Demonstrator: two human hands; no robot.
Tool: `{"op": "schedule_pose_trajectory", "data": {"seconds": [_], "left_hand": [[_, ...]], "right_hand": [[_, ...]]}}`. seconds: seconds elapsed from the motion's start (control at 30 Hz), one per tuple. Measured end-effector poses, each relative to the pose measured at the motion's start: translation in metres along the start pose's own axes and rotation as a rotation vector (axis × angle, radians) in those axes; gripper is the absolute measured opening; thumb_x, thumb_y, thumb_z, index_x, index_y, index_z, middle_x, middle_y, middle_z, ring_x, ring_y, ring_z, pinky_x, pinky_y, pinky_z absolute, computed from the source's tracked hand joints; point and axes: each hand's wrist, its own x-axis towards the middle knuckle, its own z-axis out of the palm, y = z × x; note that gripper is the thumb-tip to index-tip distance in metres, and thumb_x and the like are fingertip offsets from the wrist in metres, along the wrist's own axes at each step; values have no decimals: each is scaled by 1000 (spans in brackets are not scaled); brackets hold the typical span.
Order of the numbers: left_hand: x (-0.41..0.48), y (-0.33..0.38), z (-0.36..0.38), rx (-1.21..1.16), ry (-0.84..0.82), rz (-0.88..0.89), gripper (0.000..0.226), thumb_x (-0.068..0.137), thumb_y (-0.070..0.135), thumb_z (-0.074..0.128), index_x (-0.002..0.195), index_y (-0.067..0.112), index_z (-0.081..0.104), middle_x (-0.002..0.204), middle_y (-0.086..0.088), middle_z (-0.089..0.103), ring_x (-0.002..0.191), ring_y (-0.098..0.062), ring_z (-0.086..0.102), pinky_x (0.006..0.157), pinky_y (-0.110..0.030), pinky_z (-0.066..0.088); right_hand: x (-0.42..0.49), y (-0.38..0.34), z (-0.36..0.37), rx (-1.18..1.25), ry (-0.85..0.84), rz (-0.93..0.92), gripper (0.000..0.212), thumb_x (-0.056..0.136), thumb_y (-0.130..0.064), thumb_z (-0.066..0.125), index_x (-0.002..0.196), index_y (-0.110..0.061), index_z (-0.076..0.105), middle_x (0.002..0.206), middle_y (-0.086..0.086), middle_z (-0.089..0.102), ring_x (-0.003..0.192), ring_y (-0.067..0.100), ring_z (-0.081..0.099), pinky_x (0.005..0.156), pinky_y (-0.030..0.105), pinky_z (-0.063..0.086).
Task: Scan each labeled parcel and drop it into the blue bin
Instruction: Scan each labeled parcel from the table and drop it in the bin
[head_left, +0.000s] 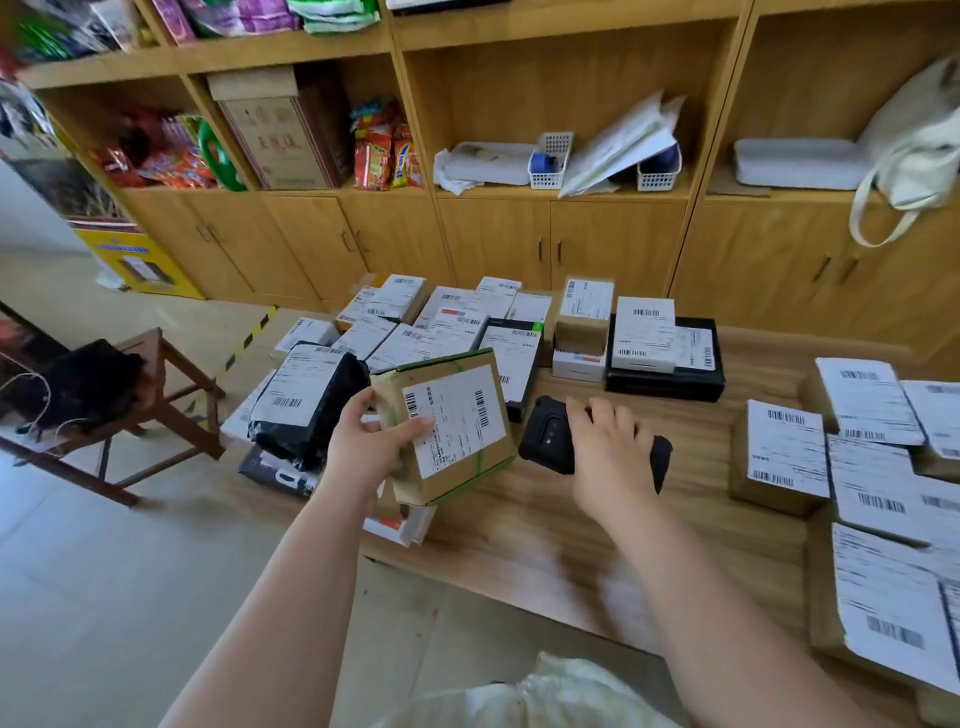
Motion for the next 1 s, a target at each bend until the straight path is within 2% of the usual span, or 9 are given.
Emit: {"op": "schedule_pose_trajectory", "data": {"seconds": [0.37,0.5,0.57,0.67,0.7,0.83,0.93,1.0], "left_hand": [[6,5,4,-9,-22,11,89,72,25,89,146,31,41,112,-4,62,97,-20,65,86,-51,58],[11,6,7,-69,-40,9,80,74,22,87,141,26,43,107,-1,63,94,-17,65,86,-49,58],[11,7,14,-152,-70,-37,62,79,19,83,129,27,47,102,3,66,86,-14,68,74,-42,60],[13,11,31,-299,-158,-179,32,86,21,76,113,24,58,97,-3,70,70,-14,72,48,-28,56],[15,13,38,-335,-209,-229,26,88,24,74,109,22,60,97,-4,70,68,-14,72,47,-28,56],[21,20,72,-496,-369,-433,32,87,24,74,114,15,59,110,-11,70,96,-28,70,76,-47,58],[20,22,102,-477,-509,-513,32,86,18,74,113,16,57,120,-13,66,111,-32,64,98,-57,49],[15,20,124,-432,-605,-551,37,86,16,73,118,15,55,123,-12,64,117,-32,60,106,-58,42]], "right_hand": [[8,-1,2,17,0,31,85,84,-21,70,154,-20,22,140,6,35,126,30,34,105,45,27],[11,3,-1,85,16,91,87,78,-31,77,150,-22,28,139,5,38,124,29,36,101,45,31],[12,6,-5,209,47,158,88,75,-33,79,148,-24,32,138,4,39,125,29,38,101,44,35],[8,15,-13,422,136,256,82,71,-34,80,143,-25,40,128,1,46,120,26,43,97,44,43],[5,20,-16,466,163,279,81,70,-34,79,141,-26,43,124,0,48,118,25,44,95,43,44],[-12,44,-26,539,223,402,75,65,-33,80,133,-33,48,118,-3,49,113,22,46,90,40,45],[-32,63,-33,594,286,535,67,62,-31,83,122,-34,53,112,-3,50,107,23,51,88,45,50],[-48,72,-34,633,322,632,69,64,-31,84,124,-32,52,114,-4,47,109,21,50,90,44,50]]}}
